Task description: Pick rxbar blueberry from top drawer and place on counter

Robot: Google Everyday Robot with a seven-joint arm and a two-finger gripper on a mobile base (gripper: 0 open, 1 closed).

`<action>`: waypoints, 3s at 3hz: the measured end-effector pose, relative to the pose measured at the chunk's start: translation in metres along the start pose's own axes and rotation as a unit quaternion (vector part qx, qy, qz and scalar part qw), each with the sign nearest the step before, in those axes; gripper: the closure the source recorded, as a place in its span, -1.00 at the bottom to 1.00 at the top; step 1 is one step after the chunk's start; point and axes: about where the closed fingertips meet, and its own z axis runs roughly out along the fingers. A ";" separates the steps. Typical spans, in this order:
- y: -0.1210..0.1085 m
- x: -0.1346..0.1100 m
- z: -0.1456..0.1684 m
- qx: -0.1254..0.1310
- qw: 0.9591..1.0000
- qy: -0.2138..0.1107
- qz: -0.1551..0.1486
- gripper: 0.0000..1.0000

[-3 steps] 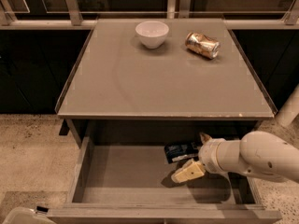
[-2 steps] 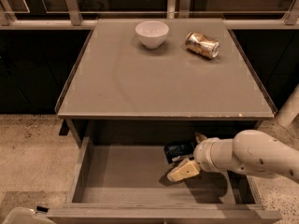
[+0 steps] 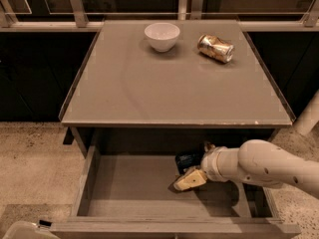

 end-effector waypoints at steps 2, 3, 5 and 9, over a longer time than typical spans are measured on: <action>-0.009 0.006 0.023 0.005 1.000 0.006 0.003 -1.00; -0.009 0.006 0.023 0.005 1.000 0.006 0.003 -0.62; -0.009 0.006 0.023 0.005 1.000 0.006 0.003 0.31; -0.009 0.001 0.018 0.005 1.000 0.006 0.003 1.00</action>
Offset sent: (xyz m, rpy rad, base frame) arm 0.0222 0.0000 -0.0331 -0.0197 0.0162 -0.0200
